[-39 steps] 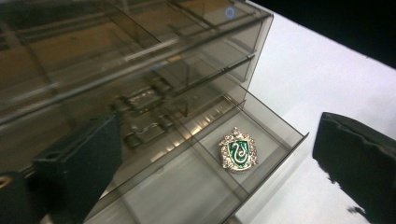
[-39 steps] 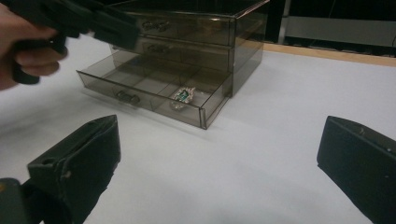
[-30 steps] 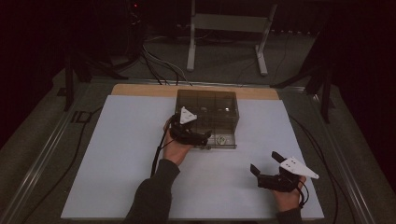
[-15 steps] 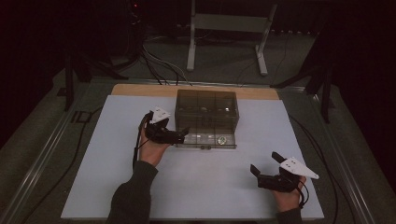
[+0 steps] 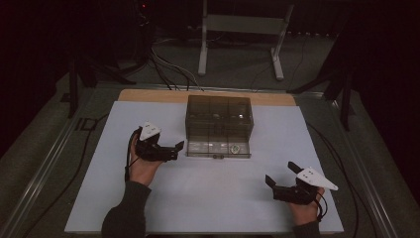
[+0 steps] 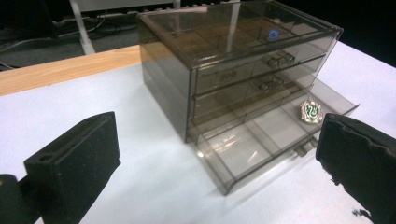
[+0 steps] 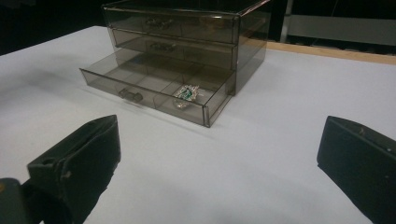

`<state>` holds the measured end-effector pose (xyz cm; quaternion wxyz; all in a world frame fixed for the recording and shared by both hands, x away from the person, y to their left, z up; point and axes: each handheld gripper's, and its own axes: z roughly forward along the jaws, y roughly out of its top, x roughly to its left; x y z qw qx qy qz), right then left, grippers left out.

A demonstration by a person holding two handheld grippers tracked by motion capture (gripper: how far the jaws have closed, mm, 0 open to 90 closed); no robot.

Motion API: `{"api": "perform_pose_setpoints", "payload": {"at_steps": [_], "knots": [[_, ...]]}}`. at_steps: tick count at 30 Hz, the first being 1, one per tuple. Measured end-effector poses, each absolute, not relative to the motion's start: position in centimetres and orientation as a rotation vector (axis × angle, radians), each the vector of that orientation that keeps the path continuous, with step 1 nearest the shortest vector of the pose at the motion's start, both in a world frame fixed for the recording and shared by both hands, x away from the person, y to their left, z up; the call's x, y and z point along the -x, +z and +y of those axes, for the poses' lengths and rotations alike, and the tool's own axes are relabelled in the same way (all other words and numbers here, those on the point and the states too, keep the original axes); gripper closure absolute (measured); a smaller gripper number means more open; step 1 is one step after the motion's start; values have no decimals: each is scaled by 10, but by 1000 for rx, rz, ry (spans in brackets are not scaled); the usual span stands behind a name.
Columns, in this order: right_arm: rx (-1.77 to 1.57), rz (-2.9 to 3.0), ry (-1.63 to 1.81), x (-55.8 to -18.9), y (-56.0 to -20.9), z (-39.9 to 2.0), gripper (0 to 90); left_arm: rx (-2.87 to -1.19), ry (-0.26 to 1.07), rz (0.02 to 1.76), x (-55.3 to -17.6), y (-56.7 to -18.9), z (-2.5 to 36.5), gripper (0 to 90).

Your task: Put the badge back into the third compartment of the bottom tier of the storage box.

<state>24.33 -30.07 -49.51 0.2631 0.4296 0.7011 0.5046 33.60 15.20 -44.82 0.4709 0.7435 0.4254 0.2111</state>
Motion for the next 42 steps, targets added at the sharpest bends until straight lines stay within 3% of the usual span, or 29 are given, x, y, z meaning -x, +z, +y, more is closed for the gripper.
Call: {"api": "perform_pose_setpoints", "payload": {"at_steps": [16,42], "knots": [[-1160,1910,1365,-244,-496,-299,1,-1793,569,1044,-312,-446,191,3],[-1157,1920,1364,-244,-497,-298,1,-1744,627,1015,-270,-477,217,3]]}}
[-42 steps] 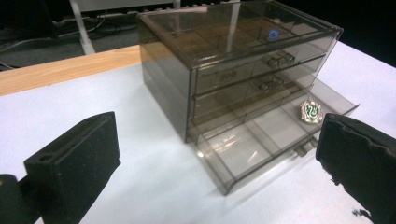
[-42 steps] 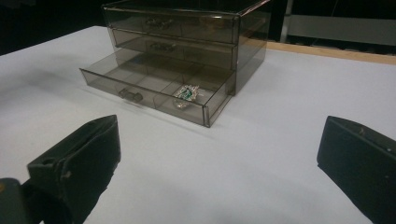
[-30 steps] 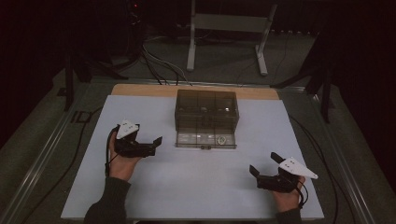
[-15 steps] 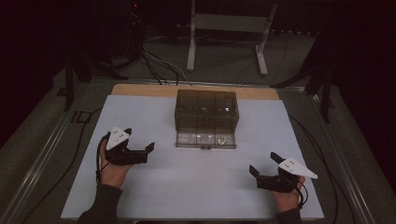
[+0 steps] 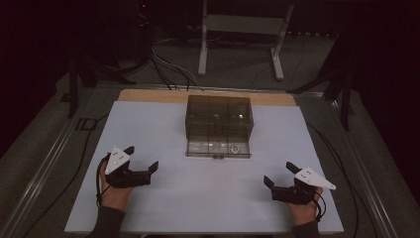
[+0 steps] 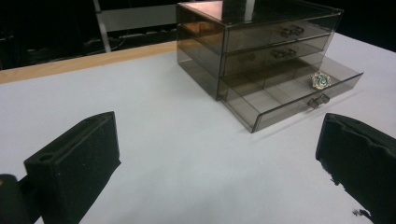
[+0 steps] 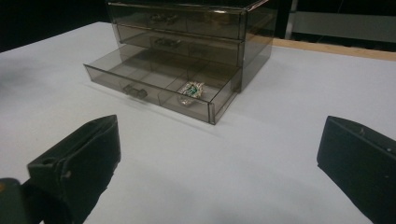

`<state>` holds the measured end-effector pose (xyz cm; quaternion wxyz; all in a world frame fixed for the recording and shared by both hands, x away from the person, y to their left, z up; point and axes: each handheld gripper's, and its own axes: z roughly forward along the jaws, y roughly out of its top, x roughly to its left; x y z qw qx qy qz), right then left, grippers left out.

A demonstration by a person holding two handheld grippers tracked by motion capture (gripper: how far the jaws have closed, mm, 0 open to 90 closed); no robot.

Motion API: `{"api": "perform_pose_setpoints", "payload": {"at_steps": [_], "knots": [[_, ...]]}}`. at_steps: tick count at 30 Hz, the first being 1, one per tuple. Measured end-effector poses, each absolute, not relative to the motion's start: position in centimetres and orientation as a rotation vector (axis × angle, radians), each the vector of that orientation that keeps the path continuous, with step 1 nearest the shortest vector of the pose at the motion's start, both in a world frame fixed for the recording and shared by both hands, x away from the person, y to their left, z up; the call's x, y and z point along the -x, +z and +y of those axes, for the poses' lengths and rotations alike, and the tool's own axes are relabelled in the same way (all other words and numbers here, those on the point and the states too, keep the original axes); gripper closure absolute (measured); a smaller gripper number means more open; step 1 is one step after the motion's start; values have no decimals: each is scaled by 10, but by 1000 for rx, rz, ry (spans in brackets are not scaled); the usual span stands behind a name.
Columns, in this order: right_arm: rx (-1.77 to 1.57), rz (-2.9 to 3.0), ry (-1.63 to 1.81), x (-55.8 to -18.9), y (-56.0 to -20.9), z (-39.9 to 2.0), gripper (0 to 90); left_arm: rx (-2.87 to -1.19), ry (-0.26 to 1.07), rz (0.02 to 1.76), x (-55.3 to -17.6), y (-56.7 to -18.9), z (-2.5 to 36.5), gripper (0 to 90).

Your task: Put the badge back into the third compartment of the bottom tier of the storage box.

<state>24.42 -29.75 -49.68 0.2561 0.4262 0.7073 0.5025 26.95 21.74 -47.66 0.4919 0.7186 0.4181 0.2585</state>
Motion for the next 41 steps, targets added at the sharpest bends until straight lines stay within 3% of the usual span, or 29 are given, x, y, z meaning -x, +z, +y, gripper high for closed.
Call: {"api": "perform_pose_setpoints", "payload": {"at_steps": [22,41], "knots": [[-1138,1905,1391,-244,-496,-300,2,-1605,731,1066,-240,-499,258,4],[-1184,1903,1352,-252,-502,-300,2,-1589,743,1143,-242,-505,265,4]]}}
